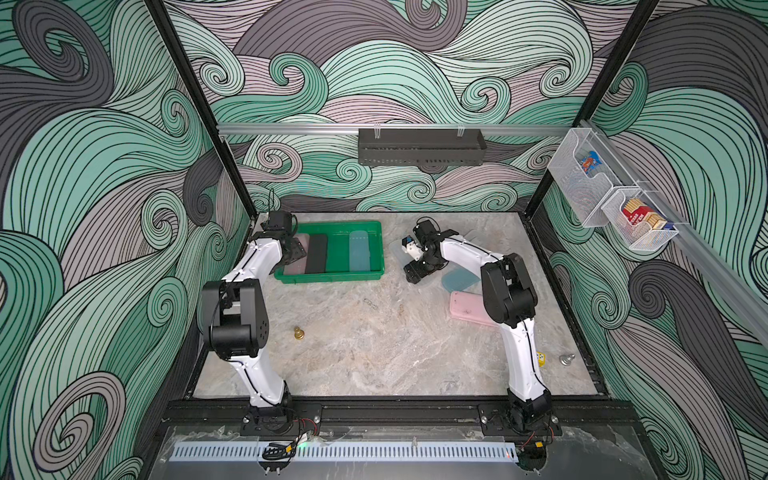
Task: Put the pencil case into the storage box
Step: Adjust the storage box at the center of the board.
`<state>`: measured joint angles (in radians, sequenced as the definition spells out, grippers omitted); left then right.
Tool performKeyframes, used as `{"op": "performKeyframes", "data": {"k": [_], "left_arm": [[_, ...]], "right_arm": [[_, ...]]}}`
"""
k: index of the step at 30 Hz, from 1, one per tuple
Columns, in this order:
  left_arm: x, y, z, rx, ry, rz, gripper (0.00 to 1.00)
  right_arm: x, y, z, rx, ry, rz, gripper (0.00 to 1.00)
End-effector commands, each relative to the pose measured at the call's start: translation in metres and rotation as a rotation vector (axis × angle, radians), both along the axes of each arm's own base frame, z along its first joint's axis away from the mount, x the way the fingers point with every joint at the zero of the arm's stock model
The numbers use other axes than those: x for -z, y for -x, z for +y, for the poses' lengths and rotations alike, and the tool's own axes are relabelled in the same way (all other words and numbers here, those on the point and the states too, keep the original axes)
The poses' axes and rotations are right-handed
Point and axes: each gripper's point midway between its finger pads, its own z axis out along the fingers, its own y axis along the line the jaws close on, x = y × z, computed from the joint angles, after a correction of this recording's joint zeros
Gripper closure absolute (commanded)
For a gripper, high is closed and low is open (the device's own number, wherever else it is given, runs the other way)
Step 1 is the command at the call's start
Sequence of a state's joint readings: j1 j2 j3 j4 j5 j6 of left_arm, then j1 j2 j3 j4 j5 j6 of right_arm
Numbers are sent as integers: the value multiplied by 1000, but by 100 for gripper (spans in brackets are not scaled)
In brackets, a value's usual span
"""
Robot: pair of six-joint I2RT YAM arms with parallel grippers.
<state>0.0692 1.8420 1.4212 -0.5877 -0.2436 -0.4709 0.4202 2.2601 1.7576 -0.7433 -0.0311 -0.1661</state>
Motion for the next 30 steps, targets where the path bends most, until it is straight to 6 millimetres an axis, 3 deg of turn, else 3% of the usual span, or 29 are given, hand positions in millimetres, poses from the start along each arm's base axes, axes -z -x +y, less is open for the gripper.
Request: {"op": "performKeyframes", "data": {"k": [1, 8, 14, 30], "left_arm": [[18, -2, 14, 11, -25, 69, 12], [42, -12, 17, 49, -19, 113, 14], [47, -6, 6, 100, -31, 147, 24], [56, 16, -51, 305, -121, 228, 32]], "right_arm": [[12, 28, -3, 18, -10, 118, 19], [15, 33, -11, 41, -2, 133, 21], [13, 37, -21, 81, -7, 147, 22], [8, 51, -48, 158, -3, 171, 23]]}}
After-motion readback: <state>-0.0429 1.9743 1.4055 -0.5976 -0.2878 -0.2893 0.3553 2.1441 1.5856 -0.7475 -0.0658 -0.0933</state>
